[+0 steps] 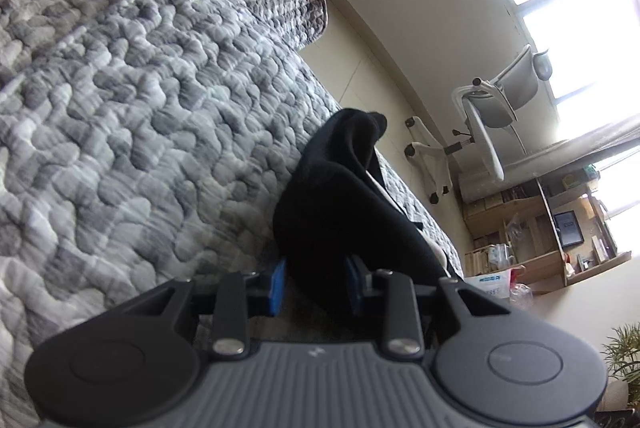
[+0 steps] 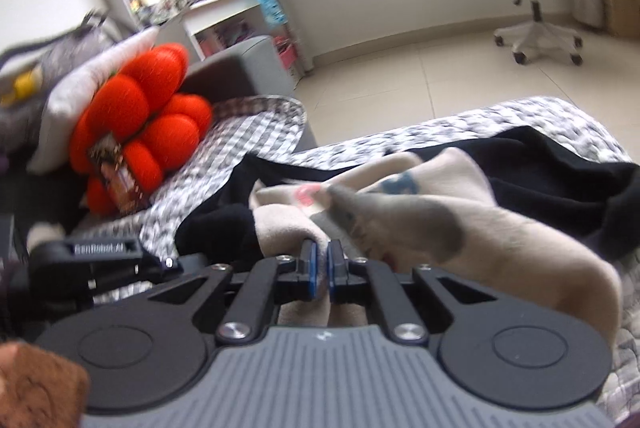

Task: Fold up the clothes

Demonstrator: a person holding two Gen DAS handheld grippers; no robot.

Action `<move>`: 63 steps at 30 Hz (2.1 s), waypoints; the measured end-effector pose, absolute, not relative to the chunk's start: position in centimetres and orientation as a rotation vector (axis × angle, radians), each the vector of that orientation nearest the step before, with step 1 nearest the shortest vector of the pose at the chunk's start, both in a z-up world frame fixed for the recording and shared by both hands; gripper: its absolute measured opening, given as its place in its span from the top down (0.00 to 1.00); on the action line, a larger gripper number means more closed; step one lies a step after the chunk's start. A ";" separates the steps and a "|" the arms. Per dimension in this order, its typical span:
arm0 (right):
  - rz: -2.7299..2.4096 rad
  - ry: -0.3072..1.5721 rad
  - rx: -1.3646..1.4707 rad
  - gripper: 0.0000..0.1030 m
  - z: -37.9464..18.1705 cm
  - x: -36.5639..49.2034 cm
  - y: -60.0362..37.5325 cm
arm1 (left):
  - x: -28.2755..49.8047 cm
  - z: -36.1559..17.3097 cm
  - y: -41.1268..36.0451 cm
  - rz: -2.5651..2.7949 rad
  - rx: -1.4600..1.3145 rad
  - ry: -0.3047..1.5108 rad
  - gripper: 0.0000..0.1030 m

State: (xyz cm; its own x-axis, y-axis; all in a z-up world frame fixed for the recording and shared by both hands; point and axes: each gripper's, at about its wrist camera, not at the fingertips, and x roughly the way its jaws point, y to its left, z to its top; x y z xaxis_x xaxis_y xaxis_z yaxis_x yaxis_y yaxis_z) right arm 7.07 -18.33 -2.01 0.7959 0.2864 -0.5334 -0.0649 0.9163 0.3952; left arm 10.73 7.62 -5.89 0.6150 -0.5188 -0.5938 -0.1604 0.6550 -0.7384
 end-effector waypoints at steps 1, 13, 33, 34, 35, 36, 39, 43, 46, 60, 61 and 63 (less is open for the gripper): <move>0.181 0.623 0.395 0.95 -2.0 7.1 -19.0 | 10.8 -6.2 7.2 -0.256 -0.876 0.921 0.71; 0.148 0.649 0.466 0.95 -2.8 7.3 -21.2 | 10.5 -6.6 4.0 -0.354 -1.105 0.890 0.66; 0.195 0.671 0.503 0.94 -2.8 7.2 -21.8 | 8.5 -5.5 0.0 -0.391 -0.849 0.916 0.44; 0.195 0.672 0.503 0.94 -2.8 7.2 -21.8 | 8.6 -5.7 -0.2 -0.367 -0.839 0.907 0.48; 0.194 0.673 0.504 0.94 -2.8 7.2 -21.7 | 8.7 -5.9 -0.3 -0.346 -0.836 0.899 0.56; 0.195 0.674 0.505 0.94 -2.8 7.2 -21.7 | 8.9 -6.1 -0.3 -0.327 -0.838 0.892 0.62; 0.205 0.679 0.511 0.93 -2.9 7.1 -21.7 | 8.8 -6.4 0.2 -0.275 -0.862 0.880 0.86; 0.228 0.682 0.517 0.93 -2.8 7.0 -21.4 | 8.1 -4.8 1.4 -0.198 -0.810 0.810 0.88; 0.268 0.683 0.547 0.93 -2.6 6.8 -21.0 | 7.4 -3.2 3.1 -0.132 -0.766 0.731 0.89; 0.446 0.687 0.567 0.94 -1.0 5.4 -17.1 | 6.8 3.1 13.6 0.167 -0.506 0.423 0.90; 0.467 0.691 0.573 0.94 -1.0 5.4 -16.6 | 6.9 3.2 14.2 0.179 -0.496 0.416 0.90; 0.506 0.694 0.583 0.94 -0.9 5.4 -15.6 | 6.9 3.5 15.3 0.206 -0.471 0.398 0.90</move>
